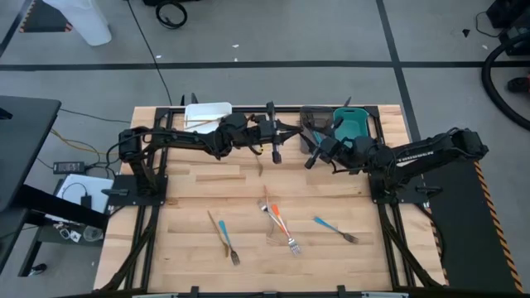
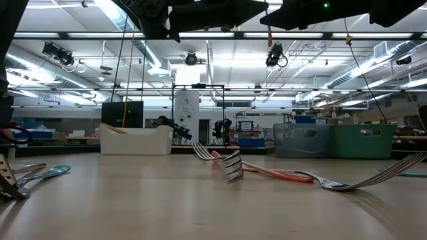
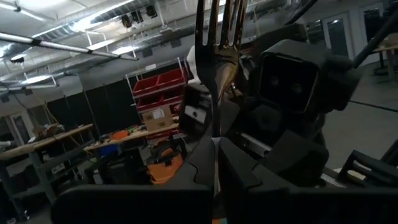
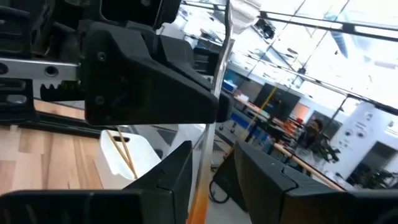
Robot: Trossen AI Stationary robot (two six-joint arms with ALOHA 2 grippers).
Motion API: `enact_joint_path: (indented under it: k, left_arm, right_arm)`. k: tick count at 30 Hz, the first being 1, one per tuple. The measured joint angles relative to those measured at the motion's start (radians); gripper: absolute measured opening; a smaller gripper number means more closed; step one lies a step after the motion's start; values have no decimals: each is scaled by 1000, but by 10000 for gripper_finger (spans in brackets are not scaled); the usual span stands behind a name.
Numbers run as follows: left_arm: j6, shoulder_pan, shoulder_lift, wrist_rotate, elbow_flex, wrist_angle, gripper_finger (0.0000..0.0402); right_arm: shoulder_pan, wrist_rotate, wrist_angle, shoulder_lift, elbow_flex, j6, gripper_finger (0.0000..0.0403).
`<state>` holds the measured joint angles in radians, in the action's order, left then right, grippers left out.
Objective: Sort silverware by color (type)
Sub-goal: Put the left orange fork into the green bin
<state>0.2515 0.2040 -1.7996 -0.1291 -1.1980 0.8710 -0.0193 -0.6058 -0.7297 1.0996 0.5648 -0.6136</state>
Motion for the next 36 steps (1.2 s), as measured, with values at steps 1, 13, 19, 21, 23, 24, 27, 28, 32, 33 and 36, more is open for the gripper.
enact_joint_path:
  k: [1,13,19,21,23,24,27,28,32,33,36]
  left_arm:
    - [1,0,0,0,0,4,13]
    - [3,0,0,-14,0,9,13]
    - [7,1,0,-11,0,-3,16]
    - [5,3,0,-8,0,-22,23]
    - [3,5,0,-2,-1,-47,37]
    - [2,9,0,-3,-1,-61,47]
    - [-4,15,0,-8,0,-93,80]
    - [-7,20,-1,-9,0,-95,91]
    - [-38,30,-1,-11,0,-133,124]
    - [-45,30,-1,-11,0,-156,128]
    - [-57,24,-1,-7,0,-252,131]
  right_arm:
    - [2,4,0,0,0,0,126]
    - [3,0,32,0,0,16,67]
    - [3,-39,34,0,0,19,32]
    - [2,-59,42,0,0,18,23]
    - [2,-74,52,2,-1,25,15]
    - [2,-76,55,2,-1,34,13]
    - [3,-93,55,0,-1,50,13]
    - [3,-104,57,0,-1,58,14]
    - [3,-184,58,0,-1,65,15]
    - [2,-210,61,0,-1,68,16]
    - [2,-271,93,0,0,88,16]
